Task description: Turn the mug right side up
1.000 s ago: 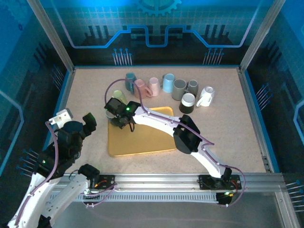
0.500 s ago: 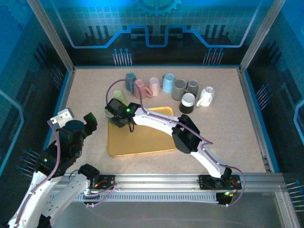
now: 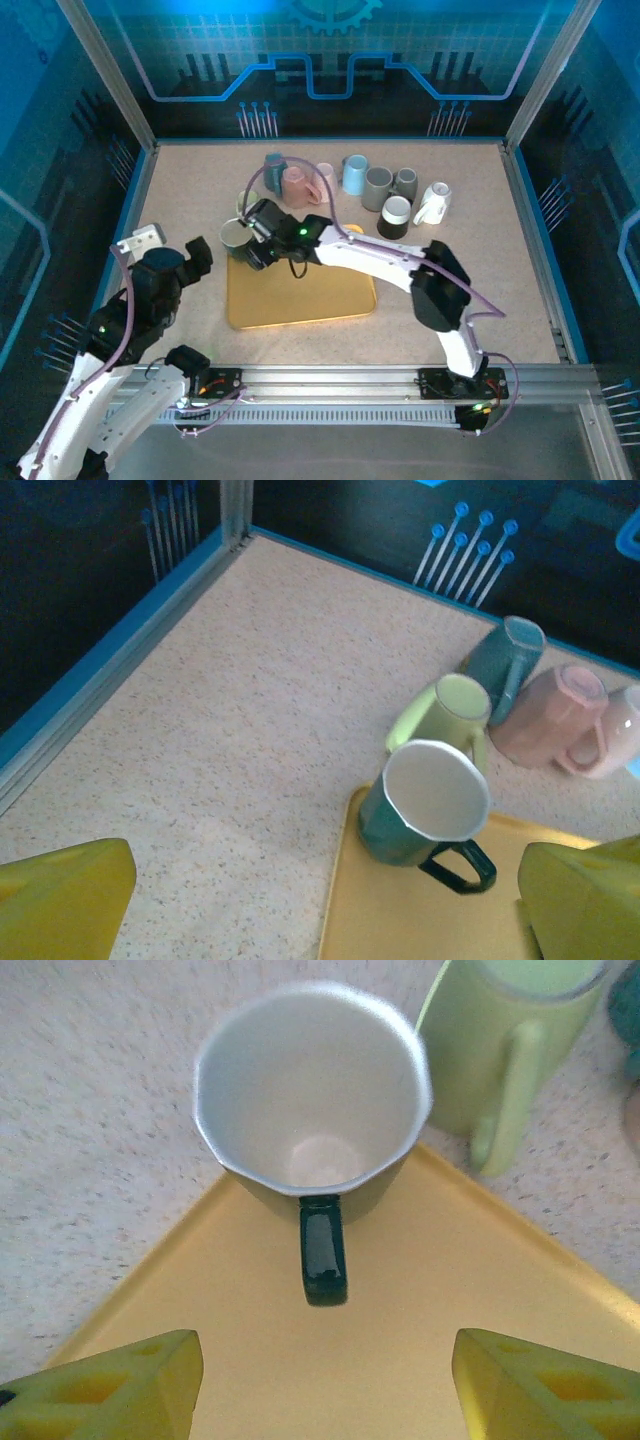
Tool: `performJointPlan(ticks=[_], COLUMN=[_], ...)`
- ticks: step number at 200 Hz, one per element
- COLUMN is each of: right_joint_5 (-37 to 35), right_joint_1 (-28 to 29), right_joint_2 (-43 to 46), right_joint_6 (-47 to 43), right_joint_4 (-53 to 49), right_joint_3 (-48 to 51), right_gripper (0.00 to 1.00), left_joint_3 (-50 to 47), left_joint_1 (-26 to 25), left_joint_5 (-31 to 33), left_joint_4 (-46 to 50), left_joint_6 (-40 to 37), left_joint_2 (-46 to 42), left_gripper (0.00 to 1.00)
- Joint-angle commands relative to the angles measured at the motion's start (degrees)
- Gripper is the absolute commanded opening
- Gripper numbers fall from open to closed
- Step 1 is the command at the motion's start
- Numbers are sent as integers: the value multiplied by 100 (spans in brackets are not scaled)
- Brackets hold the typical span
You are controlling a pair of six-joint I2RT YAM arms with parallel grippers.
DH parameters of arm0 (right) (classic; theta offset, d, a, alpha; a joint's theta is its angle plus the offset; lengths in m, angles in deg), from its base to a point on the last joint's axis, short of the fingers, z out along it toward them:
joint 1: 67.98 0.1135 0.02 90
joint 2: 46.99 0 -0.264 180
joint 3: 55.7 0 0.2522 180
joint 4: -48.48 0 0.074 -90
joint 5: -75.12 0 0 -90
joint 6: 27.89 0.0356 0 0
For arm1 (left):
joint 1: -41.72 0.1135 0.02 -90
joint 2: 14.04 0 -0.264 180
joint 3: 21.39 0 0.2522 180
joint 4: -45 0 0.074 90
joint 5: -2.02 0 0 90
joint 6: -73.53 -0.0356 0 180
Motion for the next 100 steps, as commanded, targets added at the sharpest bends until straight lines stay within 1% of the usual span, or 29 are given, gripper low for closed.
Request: performJointPlan(ticks=[1, 16, 36, 66, 82, 100], right_joint_5=[427, 513, 496, 579, 685, 447], right_joint_1=[-311, -475, -769, -1367, -1670, -1820], right_joint_2=[712, 1136, 1636, 2021, 2057, 2056], right_joint_6=[89, 169, 173, 236, 225, 248], right_joint_4=[290, 386, 387, 256, 247, 175], right_joint_3=[514, 916, 1394, 1742, 1819, 1779], right_gripper=[67, 66, 64, 60, 59, 58], left_joint_3=[117, 221, 331, 493, 628, 888], left_joint_1=[33, 30, 14, -53, -116, -160], left_joint_5=[-722, -1151, -1532, -1791, -1830, -1825], left_joint_4=[-183, -168, -166, -234, -268, -353], left_joint_6=[-314, -387, -438, -469, -413, -205], left_joint_2=[295, 562, 911, 1297, 1590, 2060], left_gripper=[99, 99, 99, 99, 99, 99])
